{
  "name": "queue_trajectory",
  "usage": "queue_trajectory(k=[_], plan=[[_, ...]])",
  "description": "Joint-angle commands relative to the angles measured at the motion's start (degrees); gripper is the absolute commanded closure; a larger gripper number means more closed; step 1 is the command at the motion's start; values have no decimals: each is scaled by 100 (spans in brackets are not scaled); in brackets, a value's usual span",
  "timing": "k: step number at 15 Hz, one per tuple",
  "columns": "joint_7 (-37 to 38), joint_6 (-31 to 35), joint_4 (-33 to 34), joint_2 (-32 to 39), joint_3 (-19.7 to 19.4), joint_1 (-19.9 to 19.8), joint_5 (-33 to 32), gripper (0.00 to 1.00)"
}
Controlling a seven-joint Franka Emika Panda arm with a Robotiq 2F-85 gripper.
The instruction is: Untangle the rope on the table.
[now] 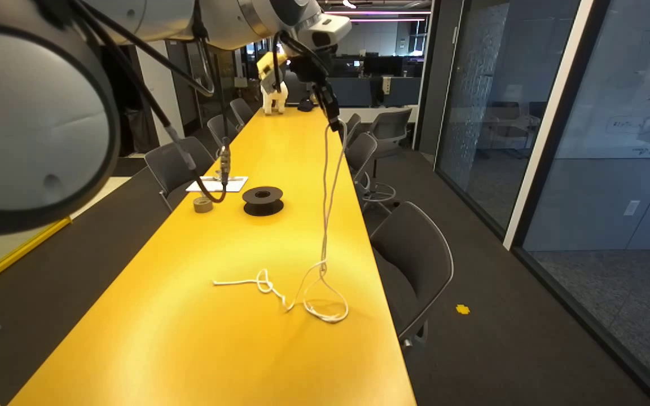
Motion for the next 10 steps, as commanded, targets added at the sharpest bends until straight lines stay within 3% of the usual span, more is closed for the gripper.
queue_trajectory(k=[1,10], plan=[[932,408,-67,-256,9,43,-669,94],[3512,457,-256,-589,77,36,-2991,94]])
